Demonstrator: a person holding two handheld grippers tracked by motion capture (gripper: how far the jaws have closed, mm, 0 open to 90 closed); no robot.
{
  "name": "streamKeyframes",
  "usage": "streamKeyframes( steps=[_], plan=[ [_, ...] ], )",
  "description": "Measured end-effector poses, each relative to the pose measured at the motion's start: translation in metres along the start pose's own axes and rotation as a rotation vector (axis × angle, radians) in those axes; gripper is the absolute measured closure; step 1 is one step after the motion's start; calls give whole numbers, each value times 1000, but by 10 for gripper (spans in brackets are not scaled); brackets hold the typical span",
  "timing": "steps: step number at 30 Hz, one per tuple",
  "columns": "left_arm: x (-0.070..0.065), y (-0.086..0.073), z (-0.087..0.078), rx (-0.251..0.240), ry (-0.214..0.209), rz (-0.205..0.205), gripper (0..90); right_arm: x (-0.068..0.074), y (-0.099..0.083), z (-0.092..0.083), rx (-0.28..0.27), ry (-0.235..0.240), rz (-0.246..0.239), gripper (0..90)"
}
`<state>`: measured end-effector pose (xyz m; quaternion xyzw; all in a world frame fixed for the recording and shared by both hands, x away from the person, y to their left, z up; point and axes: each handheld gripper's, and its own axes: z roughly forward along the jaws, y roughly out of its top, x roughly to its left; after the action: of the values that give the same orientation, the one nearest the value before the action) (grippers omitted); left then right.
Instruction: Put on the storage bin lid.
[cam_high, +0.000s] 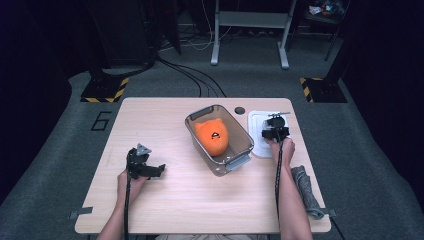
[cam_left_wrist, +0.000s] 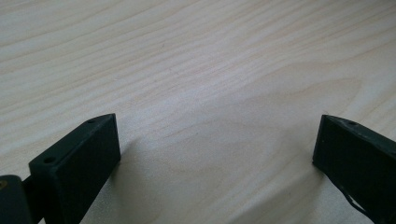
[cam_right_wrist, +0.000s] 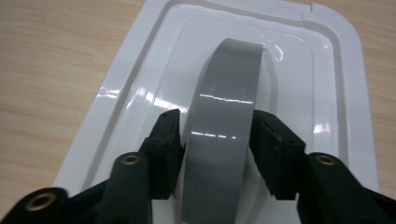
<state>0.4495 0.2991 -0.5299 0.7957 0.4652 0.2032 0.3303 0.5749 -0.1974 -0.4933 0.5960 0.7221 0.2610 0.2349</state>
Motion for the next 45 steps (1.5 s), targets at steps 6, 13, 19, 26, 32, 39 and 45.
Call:
streamKeyframes(
  steps=[6,13,19,26,32,39,45],
  plan=[
    [0,0,0,0,-1,0,3,1,-1,4,11,-10,7,643],
    [0,0,0,-1,0,0,3,-4,-2,3,10,8,29,666],
    [0,0,0,-1,0,-1,3,-4,-1,-4,6,19,18,669],
    [0,0,0,-1,2,1,3,-3,3,-15,-16,20,4,669],
    [0,0,0,-1,2,3,4,-6,5,-28,-33,24,1,670],
    [0,0,0,0,2,3,4,-12,13,-49,-42,35,12,670],
    [0,0,0,-1,2,2,4,-15,22,-70,-67,47,6,669]
  ],
)
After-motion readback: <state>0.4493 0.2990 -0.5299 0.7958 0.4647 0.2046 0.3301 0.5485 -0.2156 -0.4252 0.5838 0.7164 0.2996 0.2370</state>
